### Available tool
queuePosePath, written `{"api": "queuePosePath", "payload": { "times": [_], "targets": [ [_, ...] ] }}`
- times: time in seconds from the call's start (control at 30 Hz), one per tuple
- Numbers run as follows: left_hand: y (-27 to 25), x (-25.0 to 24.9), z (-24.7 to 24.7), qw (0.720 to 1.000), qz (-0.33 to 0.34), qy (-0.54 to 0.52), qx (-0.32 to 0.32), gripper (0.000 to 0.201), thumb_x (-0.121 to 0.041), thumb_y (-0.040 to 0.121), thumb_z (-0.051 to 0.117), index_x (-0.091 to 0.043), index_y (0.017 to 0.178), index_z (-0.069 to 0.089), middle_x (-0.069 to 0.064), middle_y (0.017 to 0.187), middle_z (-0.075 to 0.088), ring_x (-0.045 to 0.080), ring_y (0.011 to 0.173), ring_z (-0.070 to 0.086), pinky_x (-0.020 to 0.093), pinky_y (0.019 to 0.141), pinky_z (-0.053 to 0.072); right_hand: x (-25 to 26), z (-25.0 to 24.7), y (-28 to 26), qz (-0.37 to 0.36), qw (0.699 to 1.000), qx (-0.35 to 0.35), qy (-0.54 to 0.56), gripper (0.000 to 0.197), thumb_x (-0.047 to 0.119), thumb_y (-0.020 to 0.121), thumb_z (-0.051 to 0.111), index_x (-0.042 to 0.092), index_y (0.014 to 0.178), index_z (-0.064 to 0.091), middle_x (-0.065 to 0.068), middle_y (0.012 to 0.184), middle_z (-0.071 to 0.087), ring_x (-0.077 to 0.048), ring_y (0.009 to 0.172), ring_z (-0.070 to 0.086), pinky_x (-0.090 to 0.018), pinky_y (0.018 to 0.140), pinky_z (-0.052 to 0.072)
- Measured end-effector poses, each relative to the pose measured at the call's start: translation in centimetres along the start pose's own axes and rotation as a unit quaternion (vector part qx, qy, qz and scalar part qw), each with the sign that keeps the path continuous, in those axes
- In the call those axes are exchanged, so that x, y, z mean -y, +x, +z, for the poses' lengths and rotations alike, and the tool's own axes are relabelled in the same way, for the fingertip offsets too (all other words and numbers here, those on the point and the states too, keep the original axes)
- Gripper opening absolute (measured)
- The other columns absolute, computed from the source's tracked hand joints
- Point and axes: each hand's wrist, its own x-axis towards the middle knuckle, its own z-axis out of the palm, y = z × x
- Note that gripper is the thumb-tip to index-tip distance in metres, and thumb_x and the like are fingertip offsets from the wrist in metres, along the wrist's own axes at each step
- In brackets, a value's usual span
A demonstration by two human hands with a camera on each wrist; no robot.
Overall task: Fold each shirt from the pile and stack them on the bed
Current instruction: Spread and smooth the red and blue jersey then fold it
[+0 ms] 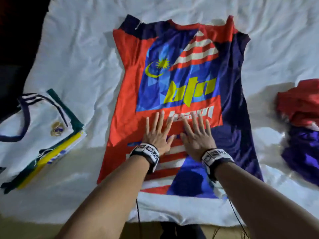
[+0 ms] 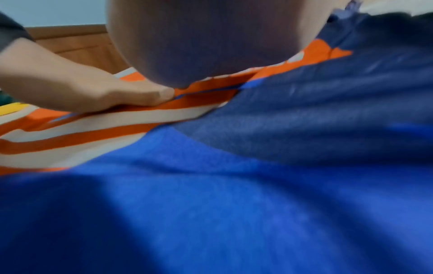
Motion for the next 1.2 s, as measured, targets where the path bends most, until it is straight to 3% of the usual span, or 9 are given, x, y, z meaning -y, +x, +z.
{"api": "queuePosePath", "payload": {
  "times": [0.23,0.37,0.43,0.6,0.67,0.83,1.0,1.07,1.2],
  "targets": [
    [1.4,8.6,1.3,0.994,-0.102,0.016,-0.041,0.076,-0.071,0.098,0.024,-0.035,0.164,0.011,0.014,0.172,0.005,0.034,0.158,0.009,0.060,0.124,0.002,-9.1,1.3,1.5,0.170,0.985,-0.012,-0.003,0.074,0.070,0.097,0.010,0.037,0.162,-0.001,-0.005,0.170,-0.008,-0.031,0.157,-0.005,-0.045,0.121,-0.017],
    [3.0,9.9,-0.6,0.969,-0.241,-0.014,-0.045,0.083,-0.070,0.098,0.020,-0.019,0.163,0.022,0.019,0.170,0.010,0.037,0.157,0.012,0.067,0.121,0.009,-12.1,-0.9,2.8,0.293,0.955,-0.036,0.023,0.088,0.070,0.094,0.009,0.017,0.163,0.016,-0.021,0.168,0.004,-0.039,0.155,0.006,-0.060,0.123,0.004],
    [5.6,8.2,-1.8,0.972,-0.222,-0.010,-0.072,0.082,-0.066,0.099,0.024,-0.016,0.164,0.021,0.021,0.169,0.008,0.038,0.157,0.008,0.068,0.121,0.004,-11.2,-2.3,4.6,0.258,0.964,-0.064,0.016,0.084,0.065,0.096,0.018,0.013,0.162,0.019,-0.024,0.167,0.007,-0.041,0.154,0.008,-0.061,0.123,0.005],
    [12.8,2.3,-2.4,0.999,-0.007,0.006,-0.044,0.075,-0.066,0.099,0.022,-0.031,0.164,0.008,0.012,0.172,-0.001,0.032,0.159,-0.001,0.067,0.122,0.007,-5.7,-2.7,10.9,-0.040,0.998,-0.045,-0.036,0.069,0.056,0.101,0.028,0.024,0.162,0.020,-0.015,0.170,0.008,-0.035,0.157,0.003,-0.058,0.124,0.011],
    [14.2,3.4,-1.6,0.999,-0.006,0.025,-0.025,0.073,-0.068,0.099,0.020,-0.036,0.164,0.007,0.010,0.172,-0.003,0.030,0.159,-0.002,0.064,0.123,0.006,-6.1,-1.8,12.4,-0.045,0.998,-0.035,-0.035,0.068,0.059,0.102,0.025,0.029,0.162,0.020,-0.012,0.170,0.008,-0.032,0.157,0.004,-0.058,0.123,0.016],
    [14.8,10.8,-1.2,0.994,-0.095,0.012,-0.044,0.076,-0.073,0.098,0.020,-0.038,0.164,0.005,0.013,0.172,-0.003,0.032,0.159,0.000,0.056,0.126,0.000,-11.6,-1.5,12.9,0.122,0.991,-0.056,-0.025,0.076,0.070,0.098,0.020,0.034,0.163,0.008,-0.006,0.171,-0.001,-0.029,0.158,-0.002,-0.050,0.126,-0.002],
    [16.4,14.1,-2.8,0.977,-0.201,0.018,-0.062,0.082,-0.066,0.100,0.021,-0.016,0.164,0.017,0.020,0.170,0.006,0.038,0.157,0.011,0.064,0.122,0.011,-13.1,-3.5,14.7,0.282,0.952,-0.113,0.035,0.088,0.072,0.096,0.009,0.015,0.163,0.013,-0.020,0.169,0.001,-0.038,0.156,0.002,-0.060,0.123,0.005],
    [18.5,12.2,-3.8,0.982,-0.165,0.015,-0.090,0.079,-0.062,0.101,0.027,-0.014,0.164,0.019,0.022,0.169,0.006,0.039,0.157,0.009,0.066,0.123,0.007,-11.4,-4.3,16.3,0.221,0.968,-0.119,0.005,0.081,0.063,0.100,0.018,0.012,0.163,0.014,-0.021,0.169,0.001,-0.039,0.156,0.000,-0.059,0.125,0.001],
    [23.0,6.0,-4.2,0.996,0.054,0.009,-0.063,0.073,-0.062,0.102,0.027,-0.029,0.165,0.007,0.015,0.171,-0.005,0.034,0.158,-0.003,0.064,0.123,0.006,-6.5,-3.9,20.6,-0.032,0.996,-0.072,-0.039,0.069,0.057,0.103,0.021,0.023,0.163,0.014,-0.014,0.170,0.001,-0.034,0.157,-0.002,-0.057,0.125,0.006]
  ]
}}
